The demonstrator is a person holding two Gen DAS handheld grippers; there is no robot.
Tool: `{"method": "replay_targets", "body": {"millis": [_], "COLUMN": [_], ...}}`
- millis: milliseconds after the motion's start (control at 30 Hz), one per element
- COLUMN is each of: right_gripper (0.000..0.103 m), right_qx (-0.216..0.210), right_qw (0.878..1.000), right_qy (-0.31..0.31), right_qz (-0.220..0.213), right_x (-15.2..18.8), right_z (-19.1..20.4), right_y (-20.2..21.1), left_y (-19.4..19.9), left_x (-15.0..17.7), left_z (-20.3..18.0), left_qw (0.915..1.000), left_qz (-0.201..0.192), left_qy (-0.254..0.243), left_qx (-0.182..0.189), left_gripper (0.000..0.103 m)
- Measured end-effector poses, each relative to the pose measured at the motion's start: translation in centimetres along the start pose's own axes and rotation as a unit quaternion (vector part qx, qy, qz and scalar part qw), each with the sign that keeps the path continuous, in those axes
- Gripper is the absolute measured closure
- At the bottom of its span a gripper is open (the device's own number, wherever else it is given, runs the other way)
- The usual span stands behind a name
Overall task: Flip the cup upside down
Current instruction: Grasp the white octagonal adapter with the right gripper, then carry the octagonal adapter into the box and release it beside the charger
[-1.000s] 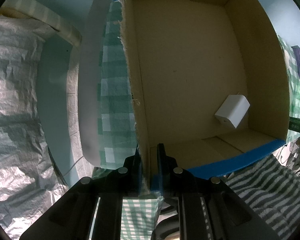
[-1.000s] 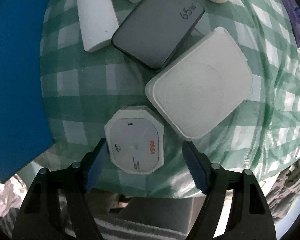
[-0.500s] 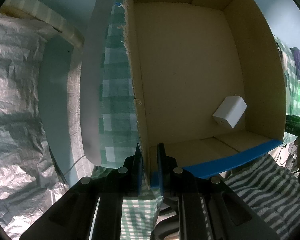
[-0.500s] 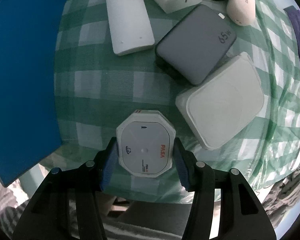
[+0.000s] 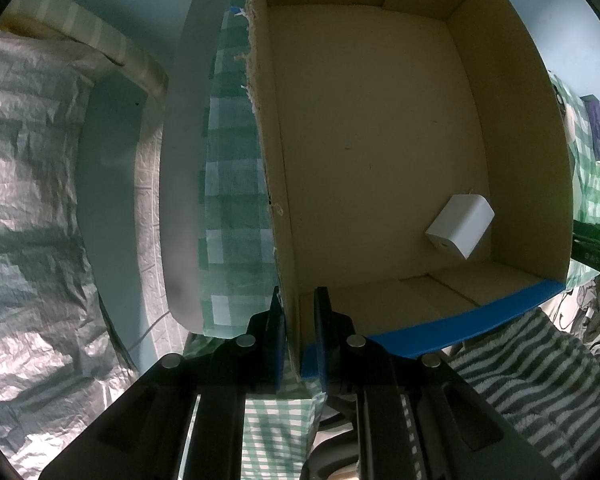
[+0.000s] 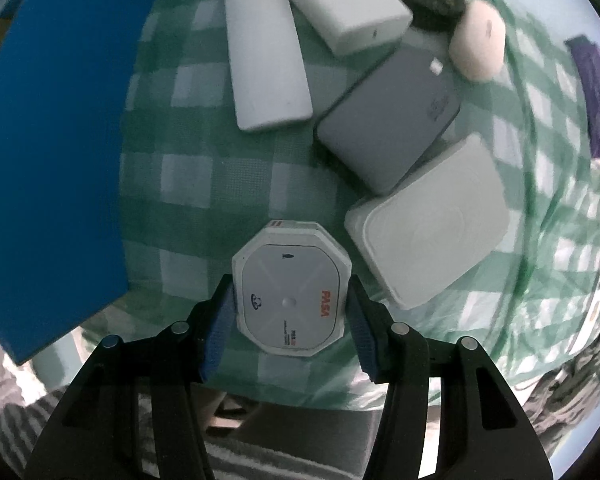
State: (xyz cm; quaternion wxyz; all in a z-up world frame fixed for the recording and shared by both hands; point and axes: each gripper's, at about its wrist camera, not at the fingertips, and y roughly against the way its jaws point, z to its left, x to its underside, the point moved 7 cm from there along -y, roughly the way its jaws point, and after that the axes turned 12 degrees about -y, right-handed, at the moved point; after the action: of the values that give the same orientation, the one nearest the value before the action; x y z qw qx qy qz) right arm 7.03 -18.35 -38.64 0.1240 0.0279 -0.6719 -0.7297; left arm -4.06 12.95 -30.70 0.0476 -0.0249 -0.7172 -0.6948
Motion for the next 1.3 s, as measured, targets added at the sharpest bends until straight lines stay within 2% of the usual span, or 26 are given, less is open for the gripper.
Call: {"method": "replay_targets", "body": {"millis": [367,833,1300], "right_gripper": [0.05,0.05,0.05], "right_qx": [-0.008,-0.055,-0.068], "right_qw": [0.999,0.991,0.978], "right_qy": [0.029,0.096,0.177], "right_qz": [-0.03,-0.079,-0.084], "right_x": [-0.4,-1.2,-1.0], "right_z": [1.7,6.9,14.6], "right_y": [4.4,13.1,14.2], "left_y": [0.2,0.7,0.9], "left_x": [-0.3,-0.3,-0.2], "left_z": [0.0,0.1,0.1], "left_qw": [1.0,1.0,1.0], "left_qz": [0.0,-0.004,-0.006], "left_qy": [-0.003,-0.002,0.0], "left_qx": [-0.002,-0.003,-0.003], "left_gripper": [0.091,0.091,0.091]}}
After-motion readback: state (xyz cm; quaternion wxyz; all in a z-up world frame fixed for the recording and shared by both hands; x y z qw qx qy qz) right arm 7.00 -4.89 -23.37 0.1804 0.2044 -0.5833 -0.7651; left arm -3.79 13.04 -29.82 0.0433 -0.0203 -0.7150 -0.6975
